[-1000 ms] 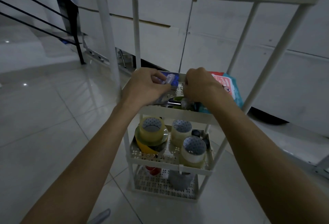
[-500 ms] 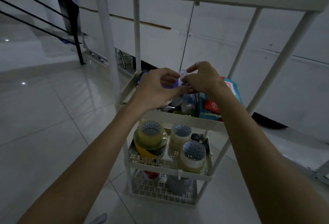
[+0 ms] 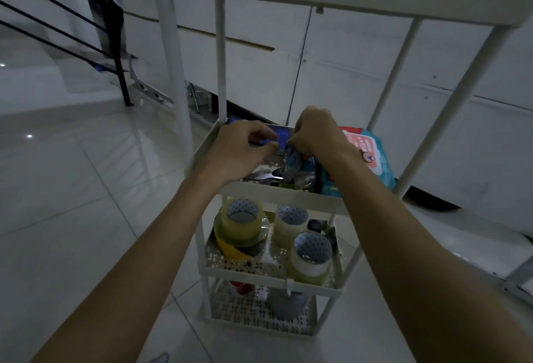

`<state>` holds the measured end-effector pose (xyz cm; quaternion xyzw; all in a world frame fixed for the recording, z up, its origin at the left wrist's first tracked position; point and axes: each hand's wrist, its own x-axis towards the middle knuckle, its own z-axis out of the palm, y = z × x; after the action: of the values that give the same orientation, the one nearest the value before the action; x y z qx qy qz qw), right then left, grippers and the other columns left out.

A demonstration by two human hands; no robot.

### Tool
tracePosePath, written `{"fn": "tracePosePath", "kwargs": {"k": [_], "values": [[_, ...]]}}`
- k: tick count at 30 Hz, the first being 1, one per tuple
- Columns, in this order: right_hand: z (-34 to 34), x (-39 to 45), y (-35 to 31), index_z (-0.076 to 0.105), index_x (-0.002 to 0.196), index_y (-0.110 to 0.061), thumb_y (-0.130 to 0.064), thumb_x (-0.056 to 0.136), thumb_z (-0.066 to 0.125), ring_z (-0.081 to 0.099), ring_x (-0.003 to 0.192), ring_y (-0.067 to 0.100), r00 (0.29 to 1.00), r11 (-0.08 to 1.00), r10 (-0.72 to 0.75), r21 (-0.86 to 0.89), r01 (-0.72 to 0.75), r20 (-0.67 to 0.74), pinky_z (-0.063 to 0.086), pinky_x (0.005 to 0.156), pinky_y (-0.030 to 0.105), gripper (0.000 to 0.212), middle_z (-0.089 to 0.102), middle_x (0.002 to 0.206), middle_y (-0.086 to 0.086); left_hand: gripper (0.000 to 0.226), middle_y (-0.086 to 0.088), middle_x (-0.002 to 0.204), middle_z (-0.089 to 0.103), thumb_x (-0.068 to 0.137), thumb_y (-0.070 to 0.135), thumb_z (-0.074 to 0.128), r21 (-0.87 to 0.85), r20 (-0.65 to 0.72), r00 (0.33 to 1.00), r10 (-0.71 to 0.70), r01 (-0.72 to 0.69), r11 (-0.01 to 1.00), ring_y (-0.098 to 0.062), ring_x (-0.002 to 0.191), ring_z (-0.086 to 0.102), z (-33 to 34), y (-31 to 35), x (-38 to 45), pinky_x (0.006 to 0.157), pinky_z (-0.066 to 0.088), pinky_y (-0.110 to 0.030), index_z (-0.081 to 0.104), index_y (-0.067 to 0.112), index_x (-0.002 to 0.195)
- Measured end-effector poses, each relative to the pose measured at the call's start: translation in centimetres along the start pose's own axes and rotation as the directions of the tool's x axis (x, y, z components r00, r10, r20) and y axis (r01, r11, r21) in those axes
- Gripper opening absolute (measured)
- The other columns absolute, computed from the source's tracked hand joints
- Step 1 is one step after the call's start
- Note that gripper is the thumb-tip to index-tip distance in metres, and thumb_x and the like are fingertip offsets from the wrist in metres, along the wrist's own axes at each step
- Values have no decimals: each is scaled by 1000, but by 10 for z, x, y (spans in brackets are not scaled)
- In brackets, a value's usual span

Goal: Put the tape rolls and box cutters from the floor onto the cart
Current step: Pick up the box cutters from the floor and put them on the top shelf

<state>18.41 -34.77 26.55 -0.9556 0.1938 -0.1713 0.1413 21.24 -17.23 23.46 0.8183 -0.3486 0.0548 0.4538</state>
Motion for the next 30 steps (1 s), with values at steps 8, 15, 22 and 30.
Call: {"fn": "tracePosePath", "kwargs": {"k": [8,15,22,30], "values": [[-9,-13,2,68,105,1,-6,90,70,63,78,26,1000,1000,-4,-21,4,-4,52,69,34,16,67,103,19,16,16,106,67,95,33,71,126,-14,999,52,-50,991,10,89,58,4,3,-4,69,38,2,73,29,110],[-24,-57,4,76,98,-15,-19,94,67,68,75,12,989,970,-64,225,94,-137,50,59,18,10,72,89,2,15,16,97,68,91,14,74,-23,-185,957,223,-231,973,7,91,65,-1,7,-28,84,55,-16,76,20,105],[30,-179,-15,74,93,-11,-13,95,69,59,59,4,872,710,-292,521,473,-393,40,56,11,6,65,71,-12,20,4,108,71,90,7,76,-11,-229,940,254,-263,965,-8,103,66,-9,-20,-162,82,51,-19,74,15,108],[207,-252,-24,72,107,-22,-34,94,65,62,64,2,918,762,-388,588,270,81,53,59,27,19,65,77,-16,28,17,107,69,90,7,76,-22,-222,927,-301,304,952,-3,104,66,36,-164,-321,80,50,-16,72,31,105]]}}
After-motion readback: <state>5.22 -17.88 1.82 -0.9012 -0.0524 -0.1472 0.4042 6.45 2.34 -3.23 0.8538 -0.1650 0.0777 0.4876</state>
